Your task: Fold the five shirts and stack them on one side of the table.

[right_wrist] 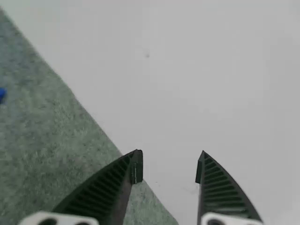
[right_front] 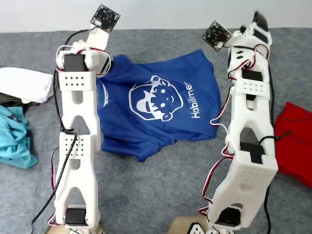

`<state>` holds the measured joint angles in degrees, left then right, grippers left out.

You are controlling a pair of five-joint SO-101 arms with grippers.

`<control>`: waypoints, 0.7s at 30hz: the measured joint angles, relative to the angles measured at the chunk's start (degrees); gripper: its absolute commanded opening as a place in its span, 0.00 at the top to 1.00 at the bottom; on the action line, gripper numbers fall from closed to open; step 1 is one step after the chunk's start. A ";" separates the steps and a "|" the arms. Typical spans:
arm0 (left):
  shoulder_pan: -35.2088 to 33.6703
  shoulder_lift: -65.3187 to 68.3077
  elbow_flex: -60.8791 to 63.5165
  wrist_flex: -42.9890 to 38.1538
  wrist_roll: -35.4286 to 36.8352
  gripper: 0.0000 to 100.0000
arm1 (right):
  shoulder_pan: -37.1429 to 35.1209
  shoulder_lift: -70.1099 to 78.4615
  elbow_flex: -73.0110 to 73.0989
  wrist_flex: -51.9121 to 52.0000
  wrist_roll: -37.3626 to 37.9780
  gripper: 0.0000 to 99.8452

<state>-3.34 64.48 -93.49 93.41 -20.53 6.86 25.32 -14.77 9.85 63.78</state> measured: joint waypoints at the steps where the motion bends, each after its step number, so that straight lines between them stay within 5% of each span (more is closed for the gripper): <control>1: 0.00 -0.88 0.00 1.76 0.00 0.79 | -0.09 -1.23 0.00 2.11 0.00 0.81; 10: 0.97 -14.51 3.69 5.54 3.34 0.85 | -0.09 -8.79 0.00 24.97 -7.56 0.81; 21: 7.21 -33.49 39.74 5.63 3.52 0.93 | -0.09 -13.45 0.00 47.65 -12.92 0.90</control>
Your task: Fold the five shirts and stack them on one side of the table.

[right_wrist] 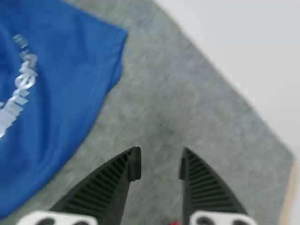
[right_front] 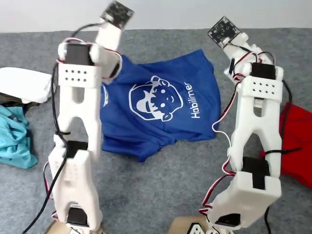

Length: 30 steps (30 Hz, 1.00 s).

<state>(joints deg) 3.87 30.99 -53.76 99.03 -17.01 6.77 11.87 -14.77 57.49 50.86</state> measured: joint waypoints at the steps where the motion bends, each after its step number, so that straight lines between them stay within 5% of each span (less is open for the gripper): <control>1: 0.70 -2.20 3.96 0.00 0.00 0.93 | 0.00 -0.18 0.00 1.93 -0.09 0.90; 10: 3.08 -18.37 33.93 0.00 -0.53 0.93 | -2.81 -2.64 0.00 22.15 -2.99 0.90; 17: 3.08 -19.87 50.55 -0.18 -4.48 0.91 | -6.86 -2.64 0.44 36.31 -11.60 0.79; 30: 3.08 -20.04 68.66 -10.37 -10.73 0.86 | -13.19 5.27 0.44 42.20 -17.58 0.79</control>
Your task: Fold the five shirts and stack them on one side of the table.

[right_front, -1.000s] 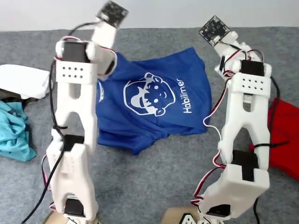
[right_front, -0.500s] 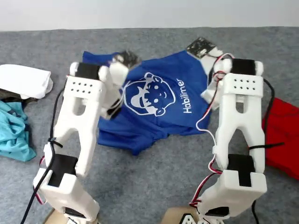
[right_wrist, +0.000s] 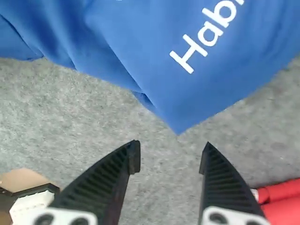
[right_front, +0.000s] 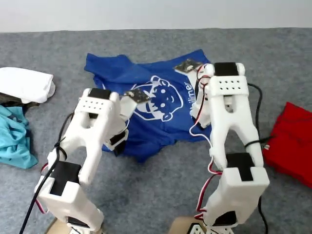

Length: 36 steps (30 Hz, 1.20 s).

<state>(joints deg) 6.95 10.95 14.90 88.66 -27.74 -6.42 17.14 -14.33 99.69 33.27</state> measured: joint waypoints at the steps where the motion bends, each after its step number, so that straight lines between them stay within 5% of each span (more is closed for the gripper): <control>1: 0.00 0.00 0.62 -0.79 -0.18 0.86 | -0.26 1.14 0.00 0.00 -0.18 0.79; 17: 0.00 0.00 5.10 -8.09 -1.32 0.87 | 0.88 13.98 0.00 -7.65 -0.18 0.79; 22: 0.00 0.00 5.10 -8.35 -1.32 0.87 | 2.55 14.68 0.00 -11.16 2.20 0.95; 25: 0.00 0.00 5.10 -8.35 -1.32 0.87 | 3.87 14.68 -0.18 -12.22 5.27 0.97; 36: 0.00 0.00 5.10 -8.35 -1.32 0.87 | 5.54 14.68 -19.96 -6.86 10.81 0.97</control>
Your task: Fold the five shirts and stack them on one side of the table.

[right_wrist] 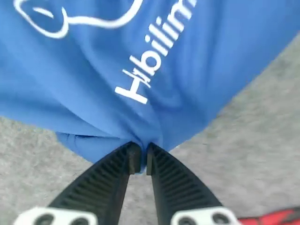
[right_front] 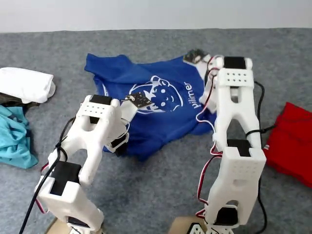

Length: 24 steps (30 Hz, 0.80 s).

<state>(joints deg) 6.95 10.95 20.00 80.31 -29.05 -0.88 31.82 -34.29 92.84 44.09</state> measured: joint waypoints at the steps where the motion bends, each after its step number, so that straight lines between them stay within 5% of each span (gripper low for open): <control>1: 0.00 0.00 0.00 0.00 0.00 0.87 | 0.00 0.00 -2.20 0.97 0.00 0.97; 7: 0.00 0.00 0.00 0.00 0.00 0.87 | -3.43 0.00 -7.38 3.78 3.60 0.95; 14: 0.00 0.00 0.00 0.00 0.00 0.87 | -5.19 0.00 -7.47 7.30 3.69 0.81; 24: 0.00 0.00 0.00 0.00 0.00 0.87 | -1.41 -3.08 -0.79 7.65 -6.33 0.76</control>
<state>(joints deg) 6.95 10.95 20.00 80.31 -29.05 -2.29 28.75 -35.08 100.48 37.76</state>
